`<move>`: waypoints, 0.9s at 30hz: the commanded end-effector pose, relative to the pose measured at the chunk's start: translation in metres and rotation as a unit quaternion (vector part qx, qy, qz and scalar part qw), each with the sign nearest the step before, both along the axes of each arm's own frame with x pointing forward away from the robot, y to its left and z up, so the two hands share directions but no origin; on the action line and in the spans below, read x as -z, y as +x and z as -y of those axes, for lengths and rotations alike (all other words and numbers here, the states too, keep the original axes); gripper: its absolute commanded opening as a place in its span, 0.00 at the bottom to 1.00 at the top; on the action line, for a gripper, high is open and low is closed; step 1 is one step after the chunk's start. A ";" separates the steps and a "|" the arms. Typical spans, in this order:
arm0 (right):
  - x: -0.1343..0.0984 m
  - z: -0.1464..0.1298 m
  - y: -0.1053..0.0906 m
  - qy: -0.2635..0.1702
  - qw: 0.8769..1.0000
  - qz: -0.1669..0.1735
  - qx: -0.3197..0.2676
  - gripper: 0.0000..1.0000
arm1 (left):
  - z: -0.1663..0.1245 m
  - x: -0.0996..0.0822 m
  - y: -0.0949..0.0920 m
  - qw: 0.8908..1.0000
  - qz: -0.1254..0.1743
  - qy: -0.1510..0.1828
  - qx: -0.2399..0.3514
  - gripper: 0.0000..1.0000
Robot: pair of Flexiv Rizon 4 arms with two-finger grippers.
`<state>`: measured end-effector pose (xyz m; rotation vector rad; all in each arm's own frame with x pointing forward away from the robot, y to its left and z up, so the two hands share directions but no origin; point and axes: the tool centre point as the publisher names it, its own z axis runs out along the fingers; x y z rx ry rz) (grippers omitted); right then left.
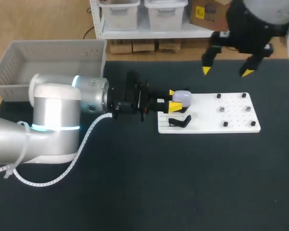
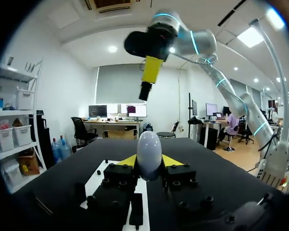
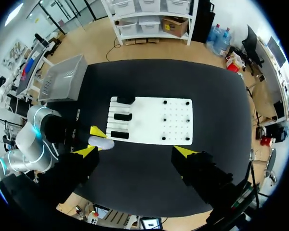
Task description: Pick up each earbud case from the left stands, insert the matching earbuds, close the lid, and place the case in the box.
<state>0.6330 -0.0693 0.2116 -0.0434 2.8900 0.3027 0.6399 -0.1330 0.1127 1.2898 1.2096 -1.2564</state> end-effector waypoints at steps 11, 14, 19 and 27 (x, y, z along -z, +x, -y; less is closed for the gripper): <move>-0.007 0.017 -0.030 0.038 0.995 0.087 0.020 1.00 | -0.124 -0.044 0.029 0.968 0.033 -0.001 -0.247 0.00; -0.007 0.017 -0.030 0.038 0.995 0.087 0.020 1.00 | -0.158 -0.056 0.051 0.952 0.065 0.001 -0.298 0.00; -0.007 0.017 -0.030 0.038 0.995 0.087 0.020 1.00 | -0.215 -0.065 0.087 0.924 0.106 0.029 -0.366 0.00; -0.007 0.017 -0.030 0.038 0.995 0.087 0.020 1.00 | -0.295 -0.050 0.137 0.889 0.110 0.081 -0.438 0.00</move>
